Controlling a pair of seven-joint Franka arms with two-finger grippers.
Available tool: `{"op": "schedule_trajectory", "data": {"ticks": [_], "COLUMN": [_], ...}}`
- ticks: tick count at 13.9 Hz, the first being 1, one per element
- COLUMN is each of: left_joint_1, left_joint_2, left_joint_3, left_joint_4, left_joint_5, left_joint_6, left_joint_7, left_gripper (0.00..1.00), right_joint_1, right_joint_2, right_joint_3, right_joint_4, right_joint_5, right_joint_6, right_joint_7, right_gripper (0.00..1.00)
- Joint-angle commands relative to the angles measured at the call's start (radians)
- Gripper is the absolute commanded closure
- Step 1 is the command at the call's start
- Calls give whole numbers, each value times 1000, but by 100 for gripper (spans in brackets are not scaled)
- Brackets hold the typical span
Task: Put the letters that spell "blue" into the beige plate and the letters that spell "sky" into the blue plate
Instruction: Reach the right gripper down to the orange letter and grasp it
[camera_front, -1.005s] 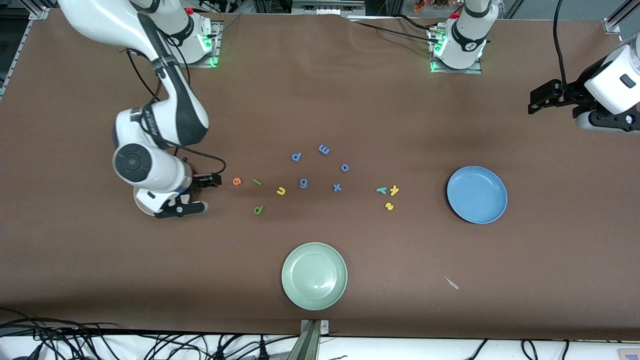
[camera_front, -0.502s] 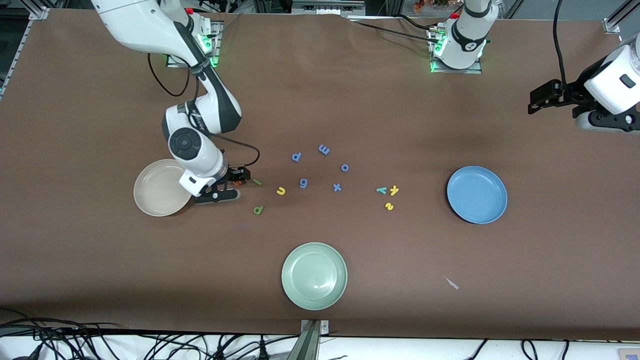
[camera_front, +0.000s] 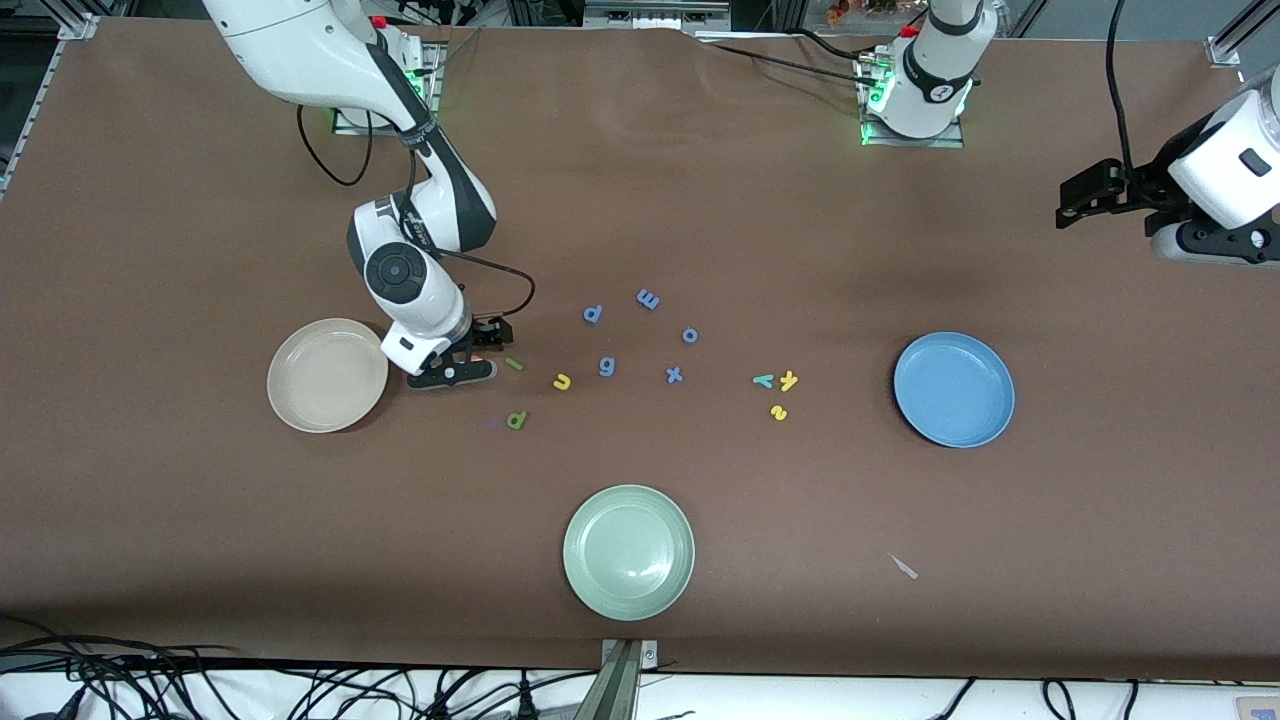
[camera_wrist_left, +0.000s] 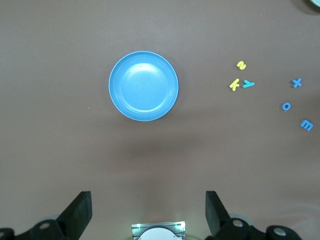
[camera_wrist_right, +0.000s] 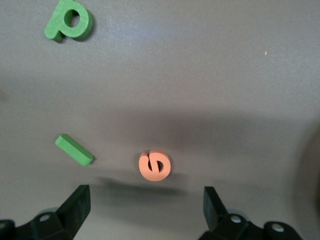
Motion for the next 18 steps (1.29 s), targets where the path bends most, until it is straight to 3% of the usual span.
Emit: {"op": "schedule_trajectory", "data": {"ticks": [1, 5, 8, 11, 13, 16, 18], "left_joint_1": [-4, -4, -1, -3, 0, -3, -79], "left_joint_2": [19, 19, 19, 19, 78, 182, 148], "left_joint_3": [-1, -7, -5, -5, -12, -12, -10], "left_joint_4": [38, 38, 38, 32, 34, 18, -142], "left_joint_5": [-23, -23, -25, -26, -93, -176, -177], "left_joint_6": [-23, -23, -23, -23, -7, 69, 271], "left_joint_7": [-7, -7, -6, -1, -4, 7, 2], "left_gripper": [0, 0, 0, 0, 0, 0, 0], "right_joint_1": [2, -8, -9, -9, -9, -9, -6], "right_joint_2": [11, 14, 18, 40, 50, 72, 72], "right_joint_3": [-6, -8, -8, -8, -9, -9, -9], "right_joint_4": [-3, 2, 8, 34, 48, 68, 68], "right_joint_5": [-1, 2, 2, 2, 2, 2, 4], "right_joint_6": [21, 23, 23, 23, 23, 23, 18], "right_joint_7": [-4, -41, -43, -43, -44, -43, -43], "right_gripper": [1, 8, 19, 21, 21, 22, 28]}}
